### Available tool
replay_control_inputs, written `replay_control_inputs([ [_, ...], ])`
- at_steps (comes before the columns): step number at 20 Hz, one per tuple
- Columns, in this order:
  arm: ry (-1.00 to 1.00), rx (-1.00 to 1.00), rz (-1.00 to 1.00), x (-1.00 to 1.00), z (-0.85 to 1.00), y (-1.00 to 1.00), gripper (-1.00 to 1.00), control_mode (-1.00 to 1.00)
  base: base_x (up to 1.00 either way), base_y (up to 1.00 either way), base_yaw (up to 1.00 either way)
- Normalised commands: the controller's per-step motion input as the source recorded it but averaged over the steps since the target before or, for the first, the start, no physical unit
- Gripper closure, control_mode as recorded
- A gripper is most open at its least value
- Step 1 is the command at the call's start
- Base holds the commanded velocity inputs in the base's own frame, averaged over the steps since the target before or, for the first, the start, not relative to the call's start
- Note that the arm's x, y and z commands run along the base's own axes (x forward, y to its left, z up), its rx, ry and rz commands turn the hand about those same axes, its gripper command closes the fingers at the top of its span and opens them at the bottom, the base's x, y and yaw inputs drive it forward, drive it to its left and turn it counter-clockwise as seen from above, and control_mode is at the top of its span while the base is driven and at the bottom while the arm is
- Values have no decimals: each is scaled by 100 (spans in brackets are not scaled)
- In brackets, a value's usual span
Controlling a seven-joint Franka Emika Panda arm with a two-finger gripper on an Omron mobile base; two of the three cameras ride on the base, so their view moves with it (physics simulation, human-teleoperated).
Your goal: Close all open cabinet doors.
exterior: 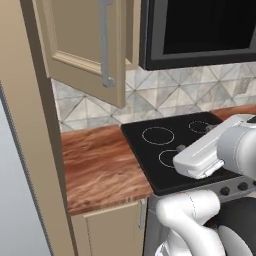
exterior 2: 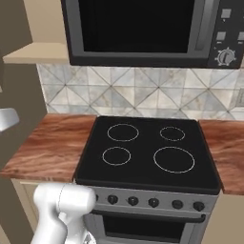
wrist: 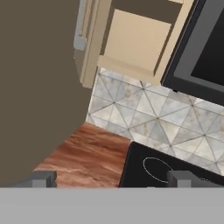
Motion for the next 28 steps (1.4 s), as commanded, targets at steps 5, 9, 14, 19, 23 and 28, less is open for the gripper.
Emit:
replay_control_inputs([
  [5, 0, 0, 0, 0, 0, 0, -100, 100, 35, 40, 0],
  [9, 0, 0, 0, 0, 0, 0, -100, 100, 31, 42, 0],
  [14, 0, 0, 0, 0, 0, 0, -100, 100, 27, 35, 0],
  [19, 0, 0, 0, 0, 0, 0, -100, 100, 32, 30, 0],
  [23, 0, 0, 0, 0, 0, 0, -100, 100, 18, 27, 0],
  [28, 0, 0, 0, 0, 0, 0, -100, 100, 1, 10, 0],
])
